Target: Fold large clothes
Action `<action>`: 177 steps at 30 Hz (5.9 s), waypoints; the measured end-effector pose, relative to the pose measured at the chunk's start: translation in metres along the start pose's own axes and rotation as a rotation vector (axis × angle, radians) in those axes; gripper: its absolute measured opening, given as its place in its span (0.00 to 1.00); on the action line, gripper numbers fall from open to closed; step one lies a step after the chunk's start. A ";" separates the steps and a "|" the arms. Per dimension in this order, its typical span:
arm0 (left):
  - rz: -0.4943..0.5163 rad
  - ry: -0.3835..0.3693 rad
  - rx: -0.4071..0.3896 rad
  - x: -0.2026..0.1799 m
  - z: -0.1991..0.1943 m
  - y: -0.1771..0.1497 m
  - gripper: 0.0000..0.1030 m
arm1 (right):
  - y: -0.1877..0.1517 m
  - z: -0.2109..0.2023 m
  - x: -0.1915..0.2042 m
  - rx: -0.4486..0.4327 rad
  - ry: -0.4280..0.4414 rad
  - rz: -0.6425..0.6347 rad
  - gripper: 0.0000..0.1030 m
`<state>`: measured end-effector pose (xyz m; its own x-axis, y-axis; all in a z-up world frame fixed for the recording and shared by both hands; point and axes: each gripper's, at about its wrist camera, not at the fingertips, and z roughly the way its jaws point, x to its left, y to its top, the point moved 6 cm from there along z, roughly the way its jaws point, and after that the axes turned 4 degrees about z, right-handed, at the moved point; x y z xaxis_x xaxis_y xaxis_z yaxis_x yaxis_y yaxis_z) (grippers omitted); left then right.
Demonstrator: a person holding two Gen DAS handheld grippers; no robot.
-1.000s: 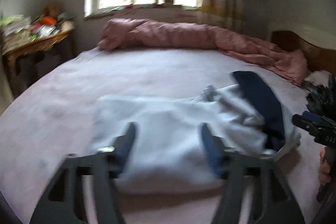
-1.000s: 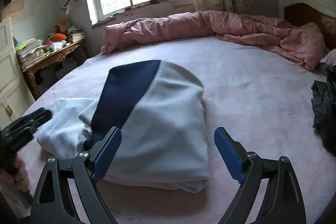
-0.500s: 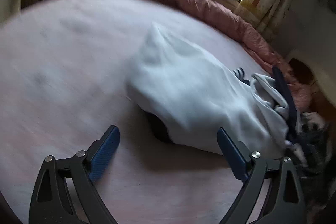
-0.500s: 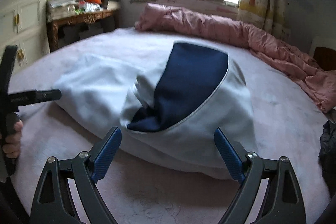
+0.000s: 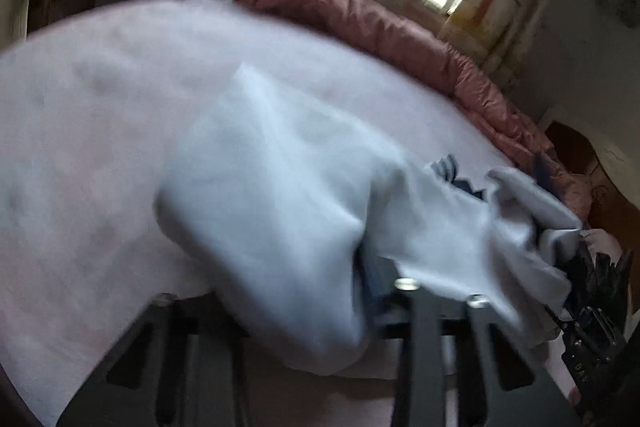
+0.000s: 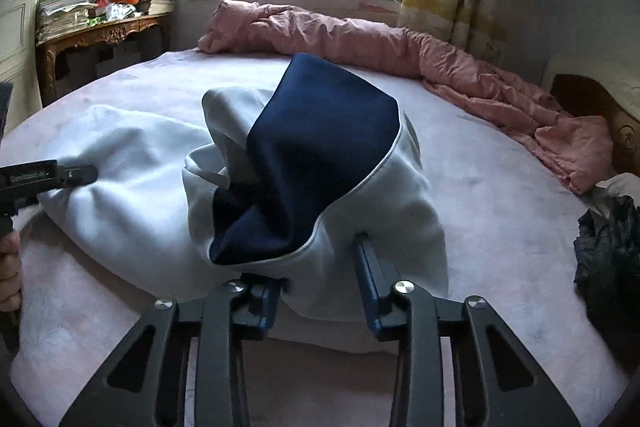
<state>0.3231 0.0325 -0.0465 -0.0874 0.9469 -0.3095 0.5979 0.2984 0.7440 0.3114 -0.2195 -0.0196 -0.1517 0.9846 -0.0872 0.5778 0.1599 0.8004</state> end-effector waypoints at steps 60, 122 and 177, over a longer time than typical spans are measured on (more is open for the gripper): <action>0.475 -0.434 -0.118 -0.197 -0.072 -0.042 0.82 | 0.020 -0.022 -0.124 -0.019 0.133 0.454 0.59; 0.126 -0.385 0.178 -0.149 0.043 -0.015 1.00 | 0.010 0.011 -0.086 0.059 0.099 0.339 0.83; -0.003 -0.445 0.327 -0.151 0.045 -0.047 1.00 | -0.019 0.076 -0.095 0.221 0.527 0.660 0.99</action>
<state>0.3436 -0.1299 -0.0614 0.2134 0.7830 -0.5842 0.8207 0.1808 0.5421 0.3756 -0.3102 -0.0719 -0.0509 0.7286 0.6831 0.8128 -0.3672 0.4523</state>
